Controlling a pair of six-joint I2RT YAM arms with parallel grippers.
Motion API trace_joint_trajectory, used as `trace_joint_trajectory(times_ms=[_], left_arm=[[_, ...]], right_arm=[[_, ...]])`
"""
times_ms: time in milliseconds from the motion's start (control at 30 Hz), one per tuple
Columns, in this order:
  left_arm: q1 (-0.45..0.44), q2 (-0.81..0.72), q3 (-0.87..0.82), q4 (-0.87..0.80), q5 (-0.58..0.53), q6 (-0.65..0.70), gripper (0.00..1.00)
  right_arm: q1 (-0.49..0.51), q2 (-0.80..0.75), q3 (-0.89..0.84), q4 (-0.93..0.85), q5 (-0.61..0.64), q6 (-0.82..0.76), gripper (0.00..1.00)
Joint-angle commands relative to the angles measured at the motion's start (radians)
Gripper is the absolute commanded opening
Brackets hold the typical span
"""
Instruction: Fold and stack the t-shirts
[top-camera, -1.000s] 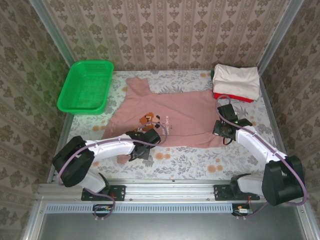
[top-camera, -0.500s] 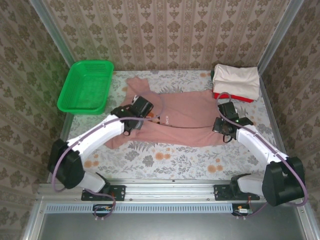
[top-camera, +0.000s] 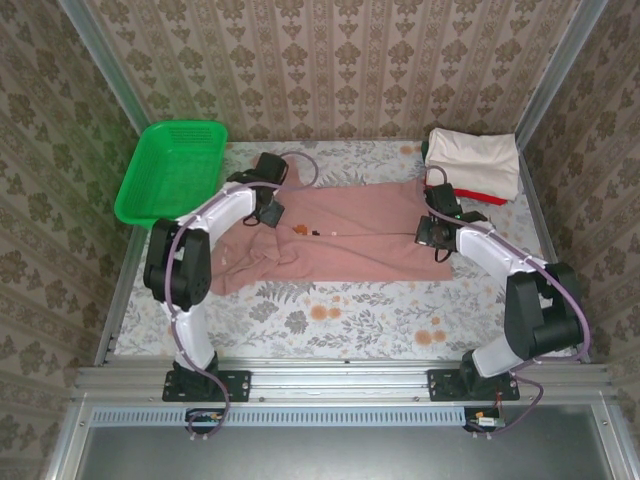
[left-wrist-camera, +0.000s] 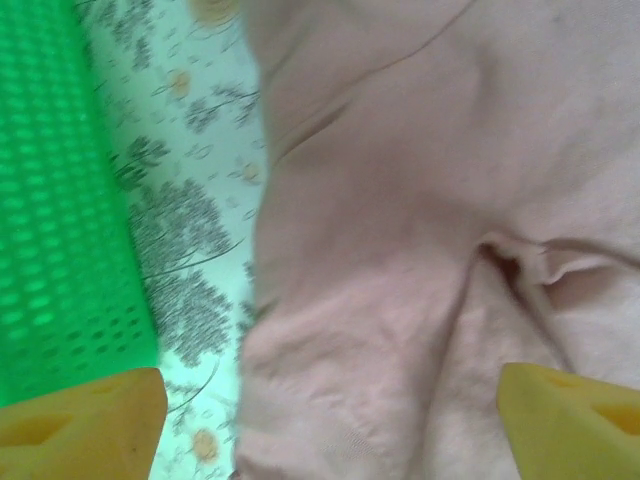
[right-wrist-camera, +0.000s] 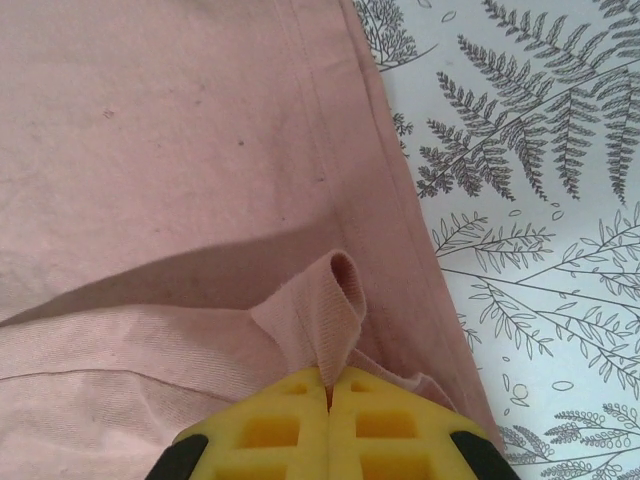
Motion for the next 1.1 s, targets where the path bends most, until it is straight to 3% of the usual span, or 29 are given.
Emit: trace_joint_trajectory(times_ms=[0,133,200,233,400,500,667,733,933,1067], left_arm=[[0.004,-0.191,-0.112,-0.053,0.008,-0.114,0.93],[-0.024,-0.416,-0.383,0.097,0.252,-0.185,0.94],[-0.074,-0.465,-0.445,0.112,0.263,-0.237,0.95],[-0.093,-0.47,-0.462,0.106,0.262,-0.273,0.95],[-0.126,-0.391,-0.478,0.146,0.322,-0.394,0.72],[-0.127,-0.323,-0.463,0.182,0.354,-0.424,0.69],[-0.126,-0.212,-0.402,0.103,0.207,-0.44,0.7],[-0.119,-0.179,-0.383,0.078,0.199,-0.425,0.67],[-0.109,-0.147,-0.343,0.025,0.125,-0.41,0.29],[-0.104,-0.164,-0.323,-0.012,0.075,-0.4,0.2]], right_arm=[[-0.007,0.016,0.028,-0.011,0.032,-0.018,0.0],[-0.013,0.021,0.024,-0.015,0.033,-0.028,0.0],[-0.016,0.027,0.025,-0.016,0.027,-0.034,0.0],[-0.016,0.031,0.024,-0.016,0.023,-0.037,0.0],[-0.02,0.048,0.022,-0.003,0.022,-0.042,0.0],[-0.025,0.053,0.018,0.003,0.018,-0.041,0.0],[-0.031,0.043,0.007,0.009,0.013,-0.041,0.0],[-0.034,0.039,0.005,0.009,0.012,-0.043,0.0],[-0.042,0.026,-0.004,0.008,0.011,-0.043,0.0],[-0.046,0.021,-0.008,0.007,0.01,-0.041,0.0]])
